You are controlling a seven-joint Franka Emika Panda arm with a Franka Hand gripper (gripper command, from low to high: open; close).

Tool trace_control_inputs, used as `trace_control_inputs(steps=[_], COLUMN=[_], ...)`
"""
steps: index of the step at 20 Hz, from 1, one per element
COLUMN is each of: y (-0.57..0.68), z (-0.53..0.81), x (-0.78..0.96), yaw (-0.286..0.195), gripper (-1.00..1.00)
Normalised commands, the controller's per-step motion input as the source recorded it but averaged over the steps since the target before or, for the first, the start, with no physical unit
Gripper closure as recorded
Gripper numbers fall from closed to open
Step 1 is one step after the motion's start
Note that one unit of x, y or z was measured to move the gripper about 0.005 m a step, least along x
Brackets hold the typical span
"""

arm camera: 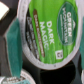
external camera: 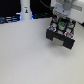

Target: Open the kcup holder, insert the kcup into the holder, and close the kcup holder

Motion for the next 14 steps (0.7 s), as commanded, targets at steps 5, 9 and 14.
trace_control_inputs(steps=[5,9,14], y=[-0.01,-0.09,-0.35], z=[0.31,0.42,0.55], x=[0.10,0.18,0.40], yaw=[0.077,0.087,0.055], gripper=[-1.00,-1.00,-1.00])
